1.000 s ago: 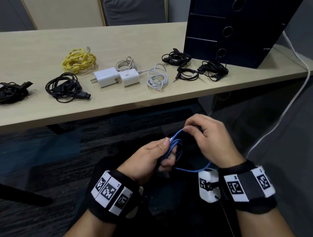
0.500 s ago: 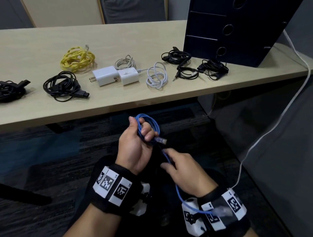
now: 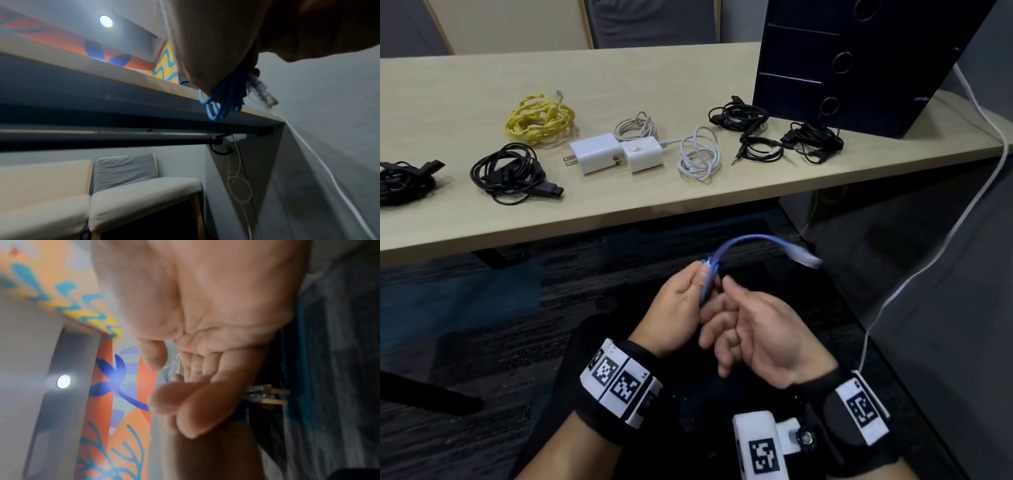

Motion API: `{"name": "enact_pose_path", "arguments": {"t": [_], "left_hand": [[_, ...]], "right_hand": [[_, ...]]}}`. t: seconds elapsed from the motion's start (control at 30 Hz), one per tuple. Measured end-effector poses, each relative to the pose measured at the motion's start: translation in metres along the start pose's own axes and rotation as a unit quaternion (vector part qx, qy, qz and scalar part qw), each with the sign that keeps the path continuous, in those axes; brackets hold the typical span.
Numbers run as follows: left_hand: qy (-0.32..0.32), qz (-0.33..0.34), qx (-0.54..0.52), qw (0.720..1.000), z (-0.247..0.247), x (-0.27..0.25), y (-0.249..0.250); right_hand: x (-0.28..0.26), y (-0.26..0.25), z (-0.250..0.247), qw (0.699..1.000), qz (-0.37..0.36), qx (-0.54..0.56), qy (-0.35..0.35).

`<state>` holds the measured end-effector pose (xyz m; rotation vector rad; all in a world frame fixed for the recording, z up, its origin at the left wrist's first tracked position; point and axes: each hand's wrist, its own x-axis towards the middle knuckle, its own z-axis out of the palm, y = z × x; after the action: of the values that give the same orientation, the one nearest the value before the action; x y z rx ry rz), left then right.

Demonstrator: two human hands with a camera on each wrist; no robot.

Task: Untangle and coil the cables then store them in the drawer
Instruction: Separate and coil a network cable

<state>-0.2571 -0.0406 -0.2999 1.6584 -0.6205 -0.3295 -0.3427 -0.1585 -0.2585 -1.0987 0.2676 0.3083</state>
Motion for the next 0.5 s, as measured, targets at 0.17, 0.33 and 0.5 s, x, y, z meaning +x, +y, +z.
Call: {"name": "enact_pose_path", "arguments": {"t": [0.17, 0.33, 0.5], "left_hand": [[0.006, -0.127, -0.120, 0.985, 0.009, -0.003, 0.003], [-0.084, -0.179, -0.167, 0.966, 0.015, -0.011, 0.025], [-0.100, -0.223, -0.280, 0.928, -0.001, -0.006, 0.040]], "right_hand": [[0.000, -0.004, -0.012, 0.985, -0.174, 0.010, -0.012], [0.013, -0.015, -0.032, 0.817, -0.291, -0.469, 0.167], [0.017, -0.007, -0.050, 0.887, -0.201, -0.413, 0.051]]}}
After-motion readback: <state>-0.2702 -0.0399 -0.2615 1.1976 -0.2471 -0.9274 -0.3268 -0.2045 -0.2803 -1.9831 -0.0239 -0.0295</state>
